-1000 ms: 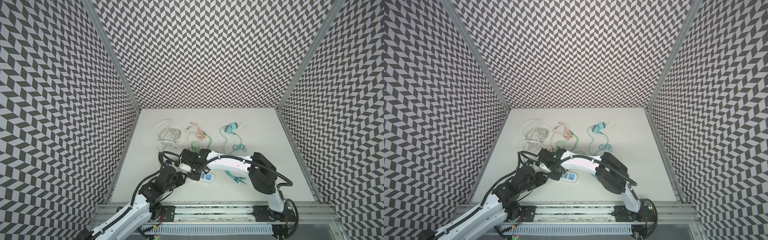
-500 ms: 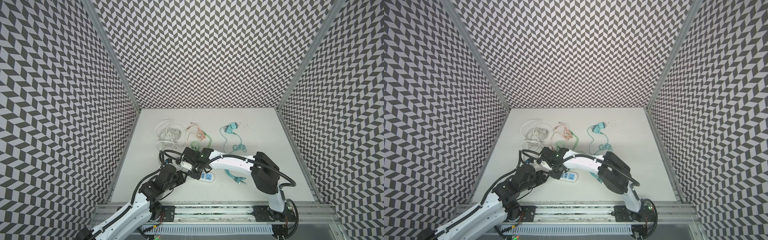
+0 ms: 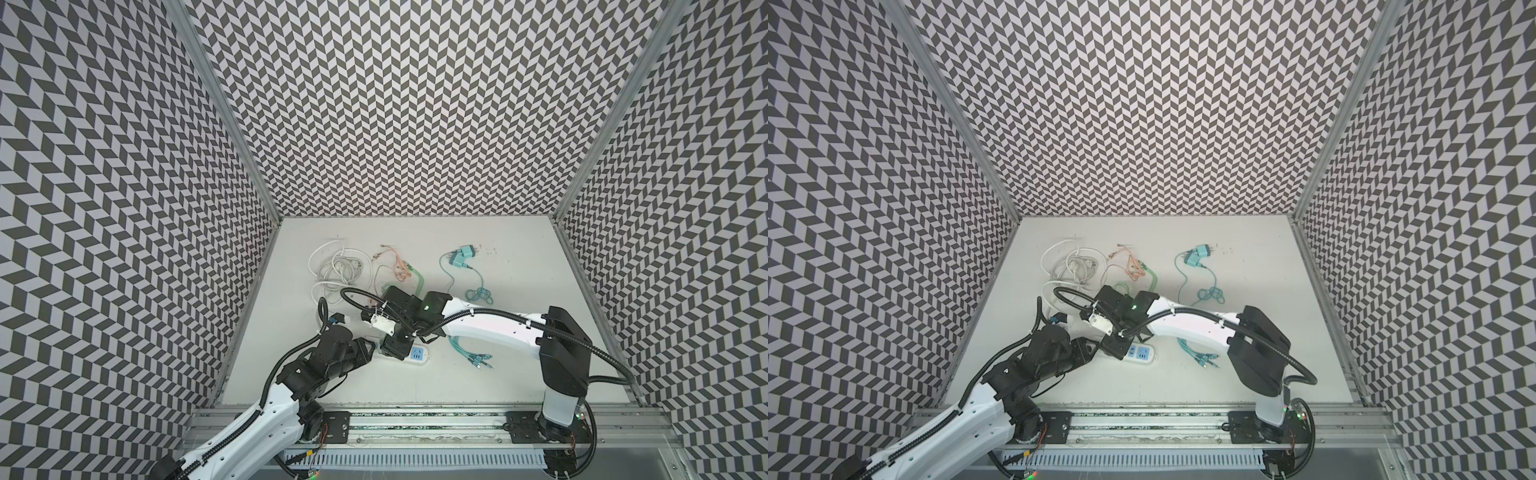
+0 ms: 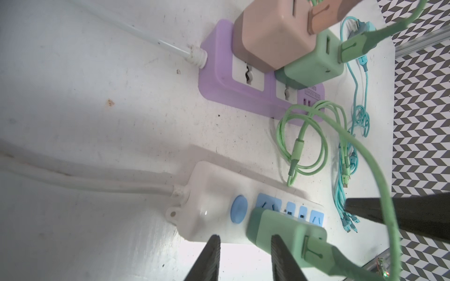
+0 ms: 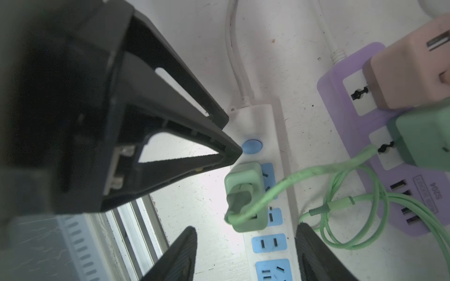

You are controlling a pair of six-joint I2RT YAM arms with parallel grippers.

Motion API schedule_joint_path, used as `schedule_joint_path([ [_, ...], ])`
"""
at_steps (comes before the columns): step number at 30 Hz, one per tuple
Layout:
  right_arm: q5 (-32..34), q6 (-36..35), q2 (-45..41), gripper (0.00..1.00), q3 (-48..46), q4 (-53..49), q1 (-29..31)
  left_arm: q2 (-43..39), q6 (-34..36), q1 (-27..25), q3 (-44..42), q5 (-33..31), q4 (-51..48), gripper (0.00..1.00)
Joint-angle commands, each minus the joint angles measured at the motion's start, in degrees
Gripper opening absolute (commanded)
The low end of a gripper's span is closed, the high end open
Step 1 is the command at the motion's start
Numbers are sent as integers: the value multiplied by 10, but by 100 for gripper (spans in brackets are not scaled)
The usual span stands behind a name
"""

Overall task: Insert the plug
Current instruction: 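Open the right gripper and lift it toward the teal chargers while the left draws back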

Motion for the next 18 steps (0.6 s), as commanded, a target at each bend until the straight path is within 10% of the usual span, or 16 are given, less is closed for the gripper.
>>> schedule_joint_path([
  [1, -25, 7, -30, 66, -22, 27, -7, -4, 0, -1, 20, -10, -21, 39],
  [18, -80, 40, -176, 67, -157, 99, -94, 2, 20, 0, 100, -51, -88, 42],
])
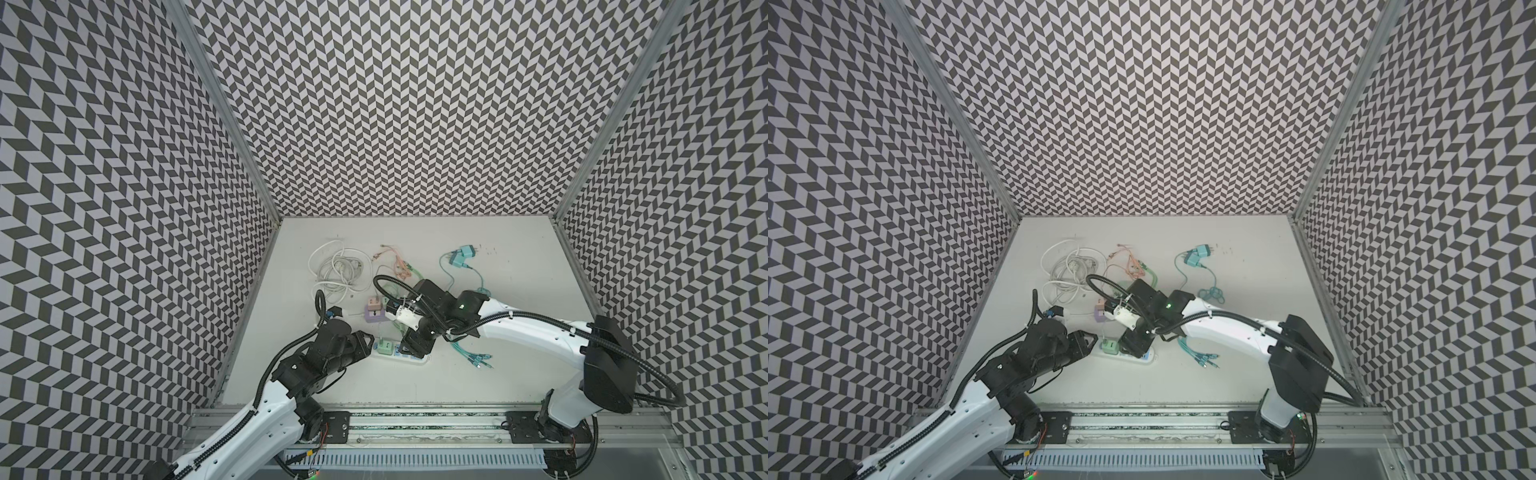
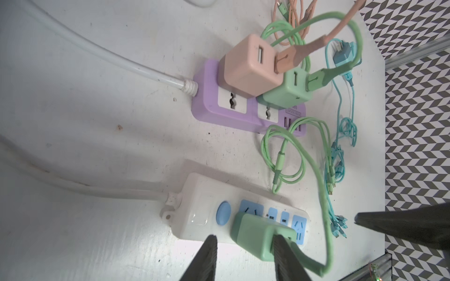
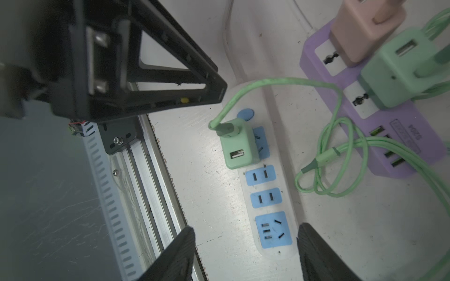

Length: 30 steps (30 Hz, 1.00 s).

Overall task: Insert the plug
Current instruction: 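Open the right gripper and lift it toward the teal chargers while the left draws back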

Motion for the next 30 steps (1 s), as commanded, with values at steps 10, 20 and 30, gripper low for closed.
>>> schedule_joint_path([
  [10, 63, 76, -124, 67, -92, 114, -130, 45, 79, 53, 82, 11, -28, 45],
  [20, 138, 119, -146, 69, -143, 188, -207, 100, 167, 147, 119, 83, -13, 49],
  [30, 160, 154, -83, 70, -117, 253, -272, 138, 224, 227, 141, 144, 6, 51],
])
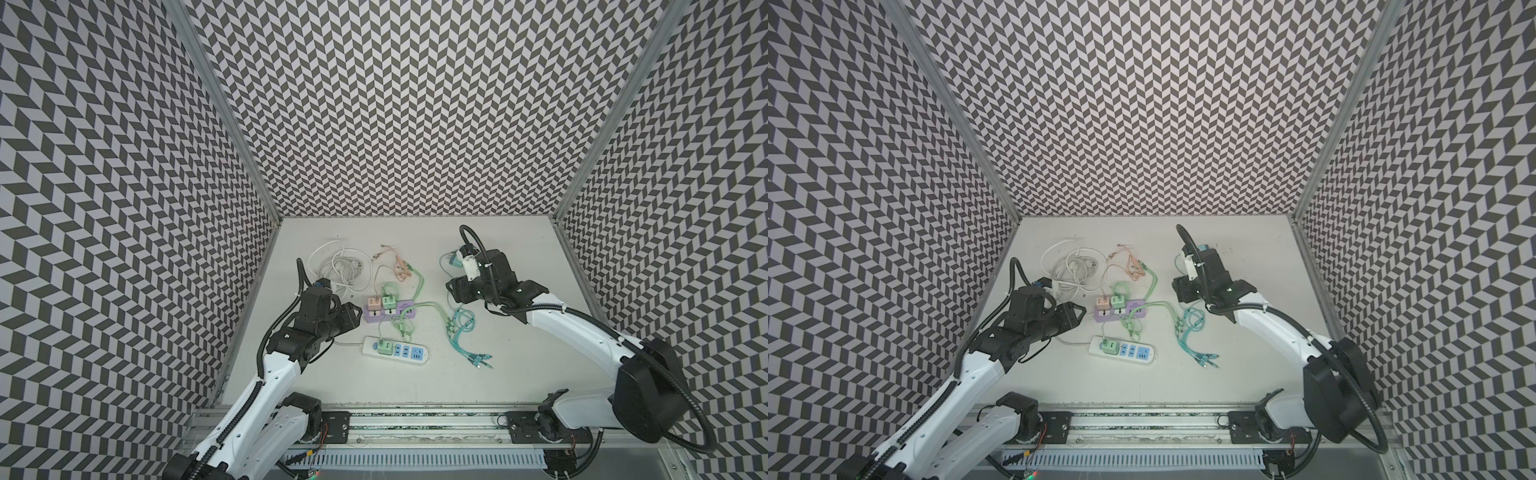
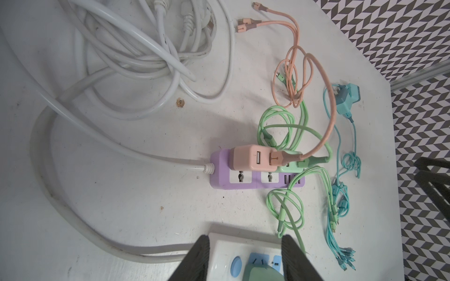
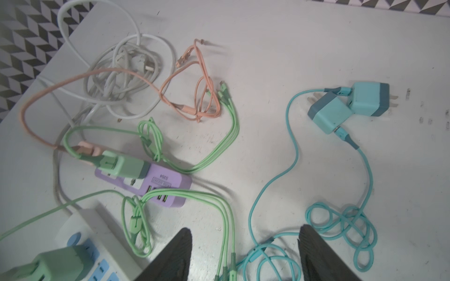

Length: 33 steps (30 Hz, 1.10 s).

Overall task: Insert the plug
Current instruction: 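Open the right gripper and lift it toward the teal chargers while the left draws back, then lower the right gripper and close it on the nearer teal charger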

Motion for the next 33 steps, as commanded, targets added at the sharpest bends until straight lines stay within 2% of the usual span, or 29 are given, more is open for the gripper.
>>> schedule_joint_path([
  [1, 21, 26, 31, 69, 17, 68, -19, 10, 39, 22, 24, 33, 15, 52],
  [6, 19, -4, 98, 68, 51, 94, -46, 31, 62, 54, 30, 64, 31, 52],
  [13, -13, -98, 202, 58, 117, 96, -84, 47, 83, 72, 34, 93, 43, 53],
  [19, -39, -154, 286, 59, 175, 75, -112, 31, 86, 73, 25, 109, 48, 55],
  [25, -73, -157, 332, 59, 203, 76, -143, 11, 81, 73, 16, 124, 53, 55],
  [33, -108, -176, 379, 65, 252, 47, -162, -1, 75, 73, 8, 135, 58, 55],
])
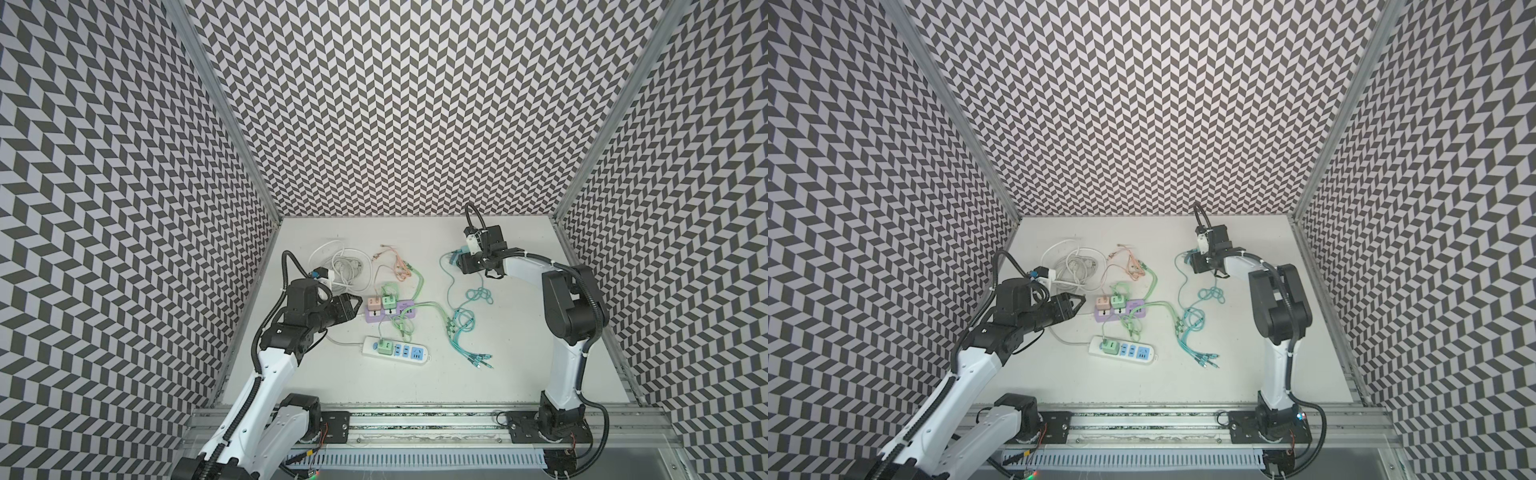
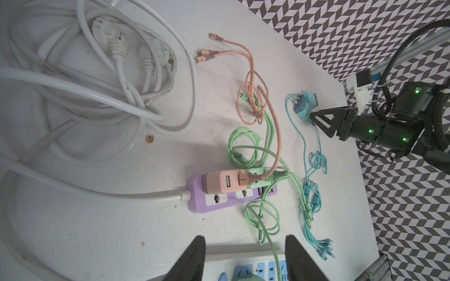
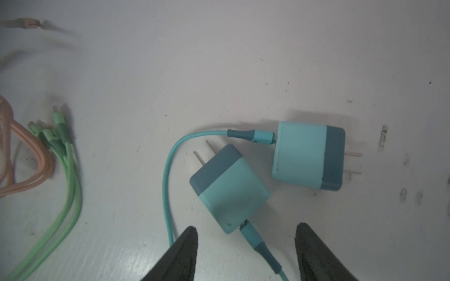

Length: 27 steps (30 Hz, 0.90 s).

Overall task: Insert the plug
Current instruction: 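Lower the right gripper and close it on the nearer teal charger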

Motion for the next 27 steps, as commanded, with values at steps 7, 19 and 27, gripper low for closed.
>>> schedule_joint_path([
  [7, -55, -54, 54, 64, 56, -34, -3, -4, 3, 3, -8, 15, 14, 55],
  [19, -34, -75, 90, 65, 90, -50, -2, 6, 5, 4, -7, 19, 19, 55],
  [27, -38, -76, 109, 61, 121, -65, -3, 5, 3, 3, -7, 20, 17, 55],
])
